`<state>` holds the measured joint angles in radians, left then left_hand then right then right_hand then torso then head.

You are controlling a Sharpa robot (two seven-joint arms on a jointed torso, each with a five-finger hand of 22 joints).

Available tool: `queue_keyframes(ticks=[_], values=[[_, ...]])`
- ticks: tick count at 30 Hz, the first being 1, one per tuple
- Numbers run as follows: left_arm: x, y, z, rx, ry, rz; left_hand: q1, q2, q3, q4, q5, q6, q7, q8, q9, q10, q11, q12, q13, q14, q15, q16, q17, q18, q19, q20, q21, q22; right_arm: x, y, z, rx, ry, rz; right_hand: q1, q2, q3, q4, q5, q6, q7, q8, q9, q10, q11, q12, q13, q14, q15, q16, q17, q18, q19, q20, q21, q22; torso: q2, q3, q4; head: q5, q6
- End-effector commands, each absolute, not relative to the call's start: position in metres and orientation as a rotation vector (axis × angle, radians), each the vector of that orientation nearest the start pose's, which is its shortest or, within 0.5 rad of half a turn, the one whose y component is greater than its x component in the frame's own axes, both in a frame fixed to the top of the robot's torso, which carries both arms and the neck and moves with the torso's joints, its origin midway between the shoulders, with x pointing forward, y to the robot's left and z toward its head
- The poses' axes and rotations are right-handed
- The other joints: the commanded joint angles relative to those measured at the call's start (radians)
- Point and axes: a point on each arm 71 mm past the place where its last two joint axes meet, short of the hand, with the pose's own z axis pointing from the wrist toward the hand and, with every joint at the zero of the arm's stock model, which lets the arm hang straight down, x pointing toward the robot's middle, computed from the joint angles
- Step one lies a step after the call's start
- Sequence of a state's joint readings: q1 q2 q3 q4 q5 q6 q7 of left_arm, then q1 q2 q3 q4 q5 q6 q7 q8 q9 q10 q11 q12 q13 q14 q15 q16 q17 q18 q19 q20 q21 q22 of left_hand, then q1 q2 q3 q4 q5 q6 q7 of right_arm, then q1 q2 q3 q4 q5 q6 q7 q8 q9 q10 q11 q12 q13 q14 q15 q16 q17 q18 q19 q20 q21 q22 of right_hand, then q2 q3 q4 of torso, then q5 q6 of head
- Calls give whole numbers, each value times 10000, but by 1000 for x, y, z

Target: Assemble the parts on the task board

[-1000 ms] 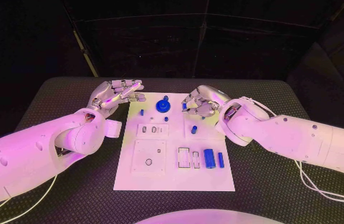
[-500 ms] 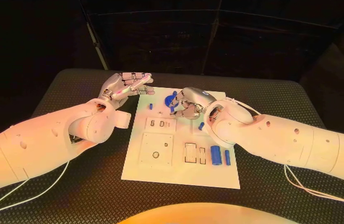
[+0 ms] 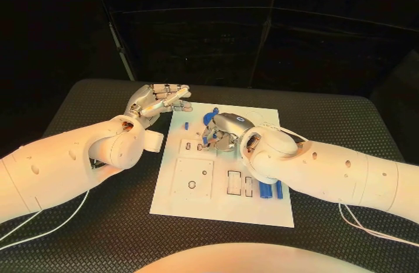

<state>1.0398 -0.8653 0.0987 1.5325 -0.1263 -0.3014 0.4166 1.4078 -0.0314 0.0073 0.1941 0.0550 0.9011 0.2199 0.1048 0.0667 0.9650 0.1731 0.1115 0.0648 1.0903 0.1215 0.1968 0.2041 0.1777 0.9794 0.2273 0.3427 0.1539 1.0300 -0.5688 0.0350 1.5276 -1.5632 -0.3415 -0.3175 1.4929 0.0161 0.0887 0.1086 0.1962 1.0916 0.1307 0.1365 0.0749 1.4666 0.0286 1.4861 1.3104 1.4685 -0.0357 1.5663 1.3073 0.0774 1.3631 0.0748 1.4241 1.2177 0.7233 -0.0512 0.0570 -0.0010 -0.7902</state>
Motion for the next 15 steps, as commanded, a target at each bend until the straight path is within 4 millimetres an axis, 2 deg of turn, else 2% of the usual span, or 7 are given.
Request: queue_keyframes(ticks=[1,15], values=[[477,217,-198,-10693,13859,-15771,14,124,-23,-11,-66,44,-5,-31,12,40,3,-22,14,63,-12,-43,16,38,78,-26,-49,-11,448,-68,-229,-1619,17316,7205,-97,43,28,-10,18,390,-297,118,98,418,-64,-45,1615,1006,-70,20,2557,-47,6,-48,-25,-8,7,7,-4,13,-17],[477,217,-198,-10699,13875,-15772,14,124,-23,-11,-66,44,-5,-31,12,40,3,-22,14,63,-12,-43,16,38,78,-26,-49,-11,447,-64,-237,-1888,17507,7005,-147,8,23,-13,25,372,-290,105,93,407,-61,-59,1603,1002,-70,13,2537,-46,0,-51,-32,-18,4,11,-2,21,-88]])
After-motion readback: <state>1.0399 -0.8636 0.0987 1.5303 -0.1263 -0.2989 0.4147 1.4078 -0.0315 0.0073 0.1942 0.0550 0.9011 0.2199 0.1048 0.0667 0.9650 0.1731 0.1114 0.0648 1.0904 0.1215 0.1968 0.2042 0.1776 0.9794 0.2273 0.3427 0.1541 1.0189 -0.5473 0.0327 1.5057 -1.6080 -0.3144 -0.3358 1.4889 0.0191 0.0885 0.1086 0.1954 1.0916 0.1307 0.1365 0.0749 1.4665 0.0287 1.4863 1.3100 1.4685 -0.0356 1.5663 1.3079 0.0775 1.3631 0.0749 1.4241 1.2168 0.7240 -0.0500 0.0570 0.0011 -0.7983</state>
